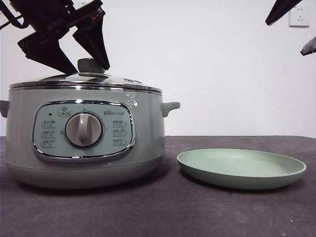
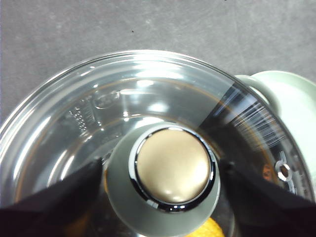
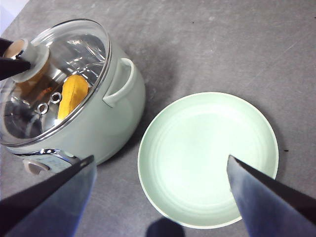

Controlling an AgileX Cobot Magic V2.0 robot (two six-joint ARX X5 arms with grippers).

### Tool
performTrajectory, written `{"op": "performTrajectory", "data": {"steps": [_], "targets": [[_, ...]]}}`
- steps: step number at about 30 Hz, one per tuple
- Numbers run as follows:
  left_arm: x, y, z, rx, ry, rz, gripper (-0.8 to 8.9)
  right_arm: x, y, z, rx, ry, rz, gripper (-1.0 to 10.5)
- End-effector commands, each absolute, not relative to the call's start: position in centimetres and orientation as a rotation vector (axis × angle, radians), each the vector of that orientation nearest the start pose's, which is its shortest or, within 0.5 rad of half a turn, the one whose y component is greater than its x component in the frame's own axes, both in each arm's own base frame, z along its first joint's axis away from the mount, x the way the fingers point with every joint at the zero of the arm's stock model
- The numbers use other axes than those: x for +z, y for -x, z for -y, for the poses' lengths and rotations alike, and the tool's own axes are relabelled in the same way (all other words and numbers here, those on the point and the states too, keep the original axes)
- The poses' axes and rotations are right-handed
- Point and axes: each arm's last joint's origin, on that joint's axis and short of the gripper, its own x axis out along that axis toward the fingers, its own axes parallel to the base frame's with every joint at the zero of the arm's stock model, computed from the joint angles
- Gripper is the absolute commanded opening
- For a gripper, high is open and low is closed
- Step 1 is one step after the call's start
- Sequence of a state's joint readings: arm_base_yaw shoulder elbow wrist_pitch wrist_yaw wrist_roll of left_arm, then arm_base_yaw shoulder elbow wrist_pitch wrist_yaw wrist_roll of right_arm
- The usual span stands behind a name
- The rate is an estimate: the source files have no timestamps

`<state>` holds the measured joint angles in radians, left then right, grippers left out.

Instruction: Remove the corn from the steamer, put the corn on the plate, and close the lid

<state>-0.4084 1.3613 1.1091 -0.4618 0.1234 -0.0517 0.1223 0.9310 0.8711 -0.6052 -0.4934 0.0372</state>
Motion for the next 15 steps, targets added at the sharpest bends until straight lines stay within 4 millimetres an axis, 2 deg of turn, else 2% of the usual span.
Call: {"op": "performTrajectory", "data": {"steps": [1,3,7,11,15], "targets": [[29.2,-26.5,12.2,-0.516,-0.101,-0.732,0.95,30.4,-18.1,-3.6,0.575,-0.161,-0.669,4.4],[29.2,-26.5,12.3,-0.527,-0.112,-0.729,-0.13,30.4,-18.1,-3.6,0.573,-0.165,-0.67,4.4],[29.8,-26.7,12.3,-0.529,-0.106,-0.688,-0.09,30.4,-18.1,-3.6,0.573,-0.172,-0.671,4.4],[32.1,-25.8,11.9,-0.521,-0.095,-0.588,-0.09,30.8,-18.4,-4.4,0.609,-0.185,-0.634,4.4],[35.4,-23.1,10.4,-0.445,-0.094,-0.453,-0.09,31.2,-19.4,-6.8,0.703,-0.178,-0.642,4.4]]}}
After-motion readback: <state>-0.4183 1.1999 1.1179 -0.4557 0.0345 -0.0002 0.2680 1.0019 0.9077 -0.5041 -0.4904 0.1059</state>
